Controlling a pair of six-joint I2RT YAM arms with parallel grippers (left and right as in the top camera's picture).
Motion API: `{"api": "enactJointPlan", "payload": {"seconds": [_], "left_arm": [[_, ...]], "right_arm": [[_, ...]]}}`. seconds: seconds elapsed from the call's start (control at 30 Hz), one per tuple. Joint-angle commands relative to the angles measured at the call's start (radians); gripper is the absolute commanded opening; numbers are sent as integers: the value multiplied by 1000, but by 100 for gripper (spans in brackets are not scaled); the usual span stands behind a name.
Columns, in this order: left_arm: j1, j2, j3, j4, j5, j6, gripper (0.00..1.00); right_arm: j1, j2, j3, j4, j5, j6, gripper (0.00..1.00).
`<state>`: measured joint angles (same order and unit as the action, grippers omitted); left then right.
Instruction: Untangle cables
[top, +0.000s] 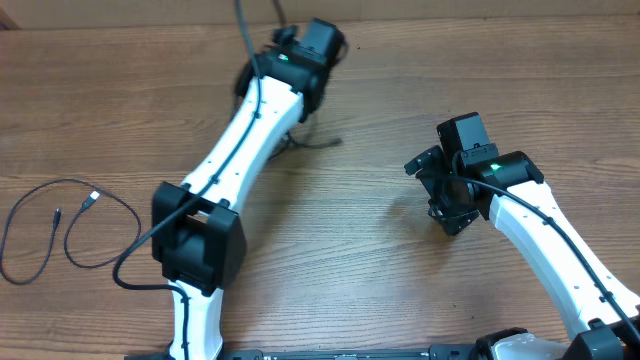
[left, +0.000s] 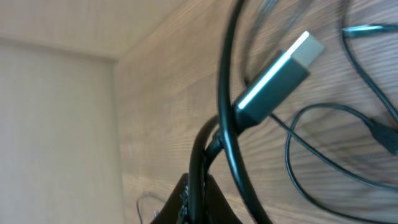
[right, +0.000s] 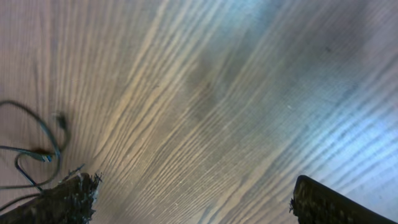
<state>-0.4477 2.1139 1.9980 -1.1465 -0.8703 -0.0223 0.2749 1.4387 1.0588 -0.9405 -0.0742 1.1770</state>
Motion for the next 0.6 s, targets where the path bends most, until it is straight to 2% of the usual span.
{"api": "enactJointPlan", "payload": {"seconds": [0.0, 0.1, 0.2, 0.23, 0.3, 0.37, 0.5, 0.57], "left_arm": [[25, -48, 62, -62, 324, -27, 5], [25, -97, 69, -74, 638, -6, 4], [26, -158, 70, -58, 802, -7, 4], [28, -185, 71, -51, 847, -7, 4], [29, -246, 71, -37, 916, -8, 4], [29, -299, 71, -29, 949, -22, 4], [29, -364, 71, -32, 950, -85, 4], [29, -380, 71, -39, 951, -126, 5]], "right_arm": [[-1, -23, 8, 77, -78, -226, 100], [-1, -23, 8, 204, -254, -496, 100], [-1, -23, 8, 259, -363, -719, 100], [-1, -23, 8, 269, -425, -840, 100], [-1, -23, 5, 278, -485, -955, 100], [-1, -23, -15, 321, -530, -1018, 100], [0, -6, -67, 471, -609, -1026, 100], [1, 18, -89, 560, -716, -1026, 100]]}}
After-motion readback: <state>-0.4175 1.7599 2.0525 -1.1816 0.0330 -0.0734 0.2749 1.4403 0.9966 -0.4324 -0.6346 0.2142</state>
